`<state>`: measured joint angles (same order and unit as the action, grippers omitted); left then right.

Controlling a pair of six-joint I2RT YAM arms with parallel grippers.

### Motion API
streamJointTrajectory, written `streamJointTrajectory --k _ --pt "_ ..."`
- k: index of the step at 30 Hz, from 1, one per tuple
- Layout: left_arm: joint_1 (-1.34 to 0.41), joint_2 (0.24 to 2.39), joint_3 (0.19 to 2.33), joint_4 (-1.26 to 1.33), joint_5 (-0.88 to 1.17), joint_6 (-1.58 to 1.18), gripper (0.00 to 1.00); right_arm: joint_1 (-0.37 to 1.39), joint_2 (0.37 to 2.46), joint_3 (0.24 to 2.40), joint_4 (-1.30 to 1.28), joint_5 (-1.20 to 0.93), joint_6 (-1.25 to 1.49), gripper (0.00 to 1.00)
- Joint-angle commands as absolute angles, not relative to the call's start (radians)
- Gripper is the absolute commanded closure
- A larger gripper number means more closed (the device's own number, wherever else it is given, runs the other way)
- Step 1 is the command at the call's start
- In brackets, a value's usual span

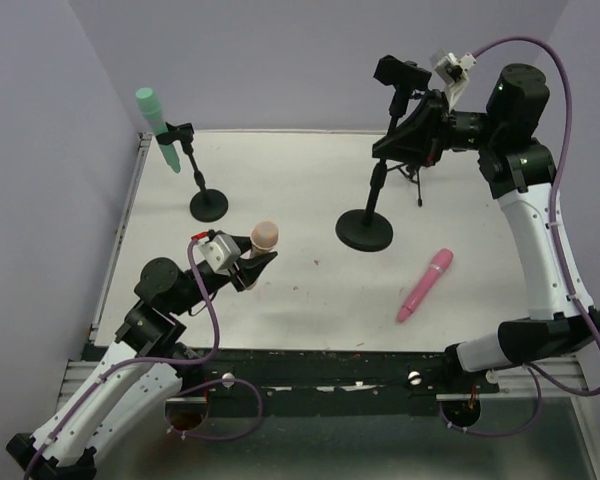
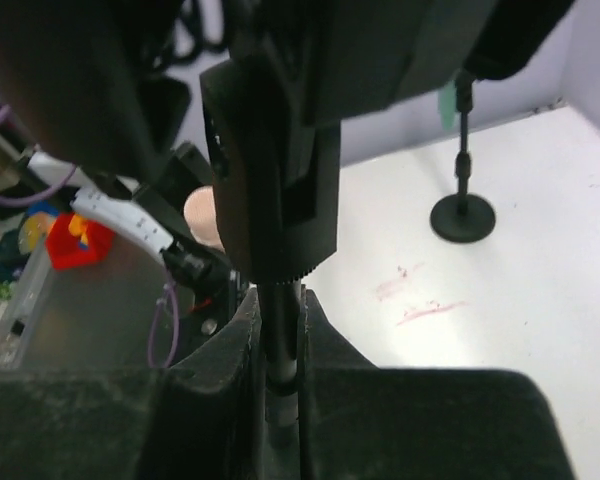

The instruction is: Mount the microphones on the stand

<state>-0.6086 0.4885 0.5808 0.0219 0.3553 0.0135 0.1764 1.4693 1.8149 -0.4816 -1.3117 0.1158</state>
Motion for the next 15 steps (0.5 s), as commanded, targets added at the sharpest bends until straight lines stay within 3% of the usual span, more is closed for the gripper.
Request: streamJointTrajectory --k 1,6,15 --pt "-0.600 0.485 0.575 0.061 0.391 0.005 0.99 0.183 1.414 1.740 -0.190 -1.067 0.311 0.99" --pt "-0.600 0.477 0.574 0.061 0.391 0.006 0.99 0.192 1.359 1.490 -0.183 -0.934 0.022 0.99" --pt "-0.598 0.480 0.574 0.063 0.394 0.006 0.99 0.227 1.333 1.154 0.055 -0.948 -0.109 0.99"
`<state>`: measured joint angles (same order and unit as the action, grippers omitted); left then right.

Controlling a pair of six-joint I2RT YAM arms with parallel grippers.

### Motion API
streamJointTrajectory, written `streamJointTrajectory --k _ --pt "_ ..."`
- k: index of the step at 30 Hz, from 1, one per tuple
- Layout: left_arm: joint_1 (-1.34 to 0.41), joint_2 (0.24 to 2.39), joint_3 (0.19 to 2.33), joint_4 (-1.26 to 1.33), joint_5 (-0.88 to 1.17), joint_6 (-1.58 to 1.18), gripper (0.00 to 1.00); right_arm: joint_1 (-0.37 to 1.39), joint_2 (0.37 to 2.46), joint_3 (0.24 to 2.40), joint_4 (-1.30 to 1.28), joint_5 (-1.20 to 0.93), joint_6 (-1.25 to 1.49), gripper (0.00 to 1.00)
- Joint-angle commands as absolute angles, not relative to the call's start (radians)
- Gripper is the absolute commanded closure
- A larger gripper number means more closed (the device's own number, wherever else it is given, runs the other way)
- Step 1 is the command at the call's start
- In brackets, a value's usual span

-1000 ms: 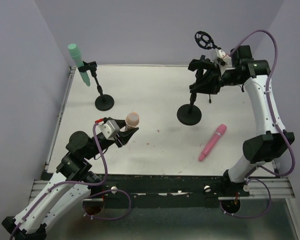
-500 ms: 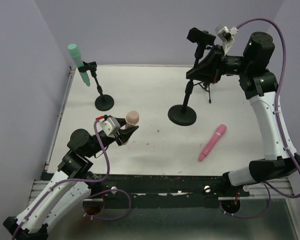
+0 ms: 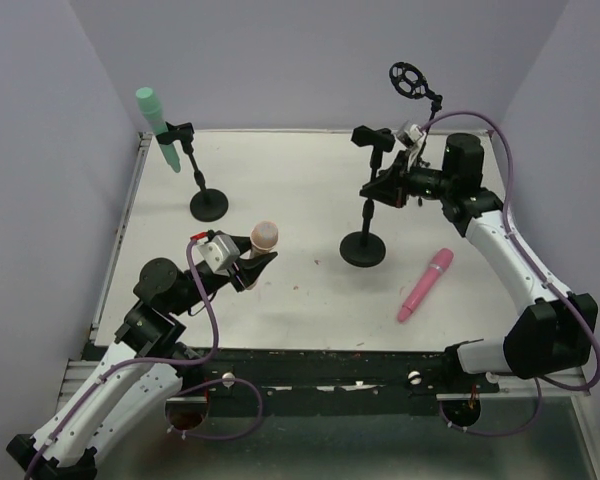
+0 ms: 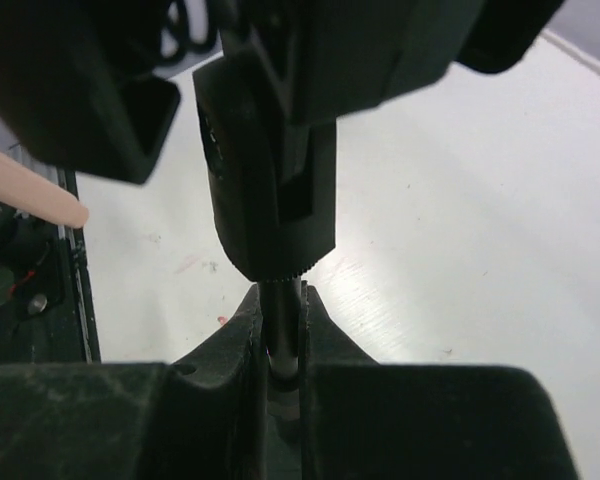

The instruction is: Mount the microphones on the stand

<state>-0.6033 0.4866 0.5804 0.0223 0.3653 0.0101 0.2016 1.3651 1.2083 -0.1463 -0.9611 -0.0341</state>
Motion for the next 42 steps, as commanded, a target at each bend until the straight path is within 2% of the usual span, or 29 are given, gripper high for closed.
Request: streamJointTrajectory --k 1,10,16,20,24,26,27,29,31,34,42 --pt "-0.598 0.480 0.574 0.063 0.394 0.006 0.99 0.236 1.335 1.126 0.072 -0.943 -0.118 0.99" --pt "-0.597 0.485 0.574 0.061 0.399 0.006 0.99 0.268 1.330 0.887 0.310 -1.029 -0.110 0.98" --pt "-0.595 0.485 0.575 0.061 0.402 0.006 0.99 0.273 1.307 0.822 0.285 -1.052 -0.179 0.93" --pt "-0.595 0.483 0.574 0.063 0.403 0.005 0.99 0.272 1.295 0.781 0.244 -1.089 -0.235 0.78" --pt "-0.597 0.480 0.572 0.061 0.406 0.005 0.99 0.273 1.278 0.770 0.161 -1.095 -0.304 0.72" --pt "-0.597 0.479 0.572 0.061 0.408 0.005 0.99 0.273 1.269 0.767 0.117 -1.095 -0.334 0.64" --pt "-0.597 0.477 0.574 0.063 0.408 0.006 0.99 0.272 1.266 0.765 0.092 -1.095 -0.348 0.56" --pt "-0.597 0.476 0.574 0.061 0.410 0.005 0.99 0.272 1.253 0.767 0.037 -1.097 -0.377 0.31" --pt "-0.597 0.471 0.574 0.060 0.410 0.006 0.99 0.258 1.236 0.779 -0.041 -1.103 -0.414 0.18" --pt "-0.597 0.463 0.572 0.061 0.410 0.005 0.99 0.218 1.220 0.807 -0.126 -1.104 -0.459 0.10" --pt "-0.595 0.453 0.574 0.058 0.425 0.005 0.99 0.114 1.178 0.906 -0.317 -1.114 -0.629 0.05"
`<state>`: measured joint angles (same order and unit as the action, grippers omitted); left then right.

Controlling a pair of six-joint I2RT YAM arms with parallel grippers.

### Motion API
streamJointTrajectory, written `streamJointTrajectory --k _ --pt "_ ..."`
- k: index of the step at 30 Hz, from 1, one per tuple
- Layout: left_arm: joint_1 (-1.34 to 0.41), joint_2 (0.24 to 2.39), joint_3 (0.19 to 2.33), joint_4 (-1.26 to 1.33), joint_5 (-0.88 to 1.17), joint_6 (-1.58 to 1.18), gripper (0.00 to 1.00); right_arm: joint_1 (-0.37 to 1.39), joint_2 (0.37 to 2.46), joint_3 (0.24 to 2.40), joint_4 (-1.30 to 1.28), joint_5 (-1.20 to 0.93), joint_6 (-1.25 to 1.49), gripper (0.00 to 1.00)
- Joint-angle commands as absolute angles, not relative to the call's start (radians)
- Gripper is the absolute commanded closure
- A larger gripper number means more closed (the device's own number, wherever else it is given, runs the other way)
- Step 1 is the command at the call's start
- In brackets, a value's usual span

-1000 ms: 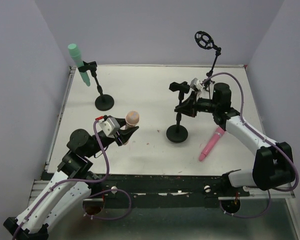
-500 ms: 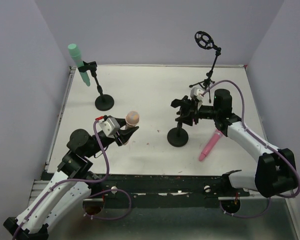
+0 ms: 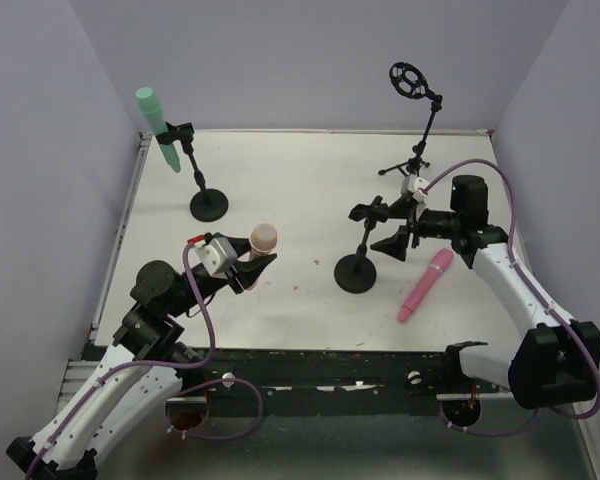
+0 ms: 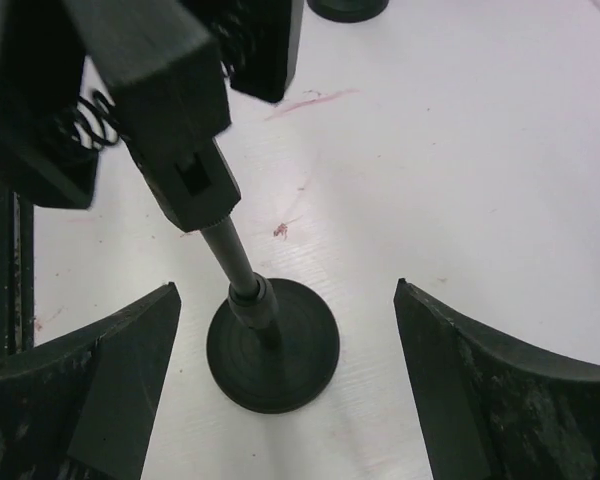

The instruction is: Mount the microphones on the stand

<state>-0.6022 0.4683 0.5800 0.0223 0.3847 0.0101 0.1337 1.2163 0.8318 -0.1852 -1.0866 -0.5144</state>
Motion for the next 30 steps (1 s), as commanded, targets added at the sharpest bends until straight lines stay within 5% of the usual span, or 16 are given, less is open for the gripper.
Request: streamJointTrajectory --k 1,18,30 --pt "-0.597 0.449 0.574 0.058 0.425 0.005 0.99 0.112 1.180 0.926 -0.349 -1.118 -0.658 0.04" --pt "-0.597 0.442 0.574 0.057 0.449 0.005 0.99 0.112 1.409 1.406 -1.013 -1.291 -1.064 0.02" --pt "-0.597 0.453 0.574 0.060 0.466 0.006 0.99 0.135 1.425 1.457 -1.075 -1.325 -1.086 0.02"
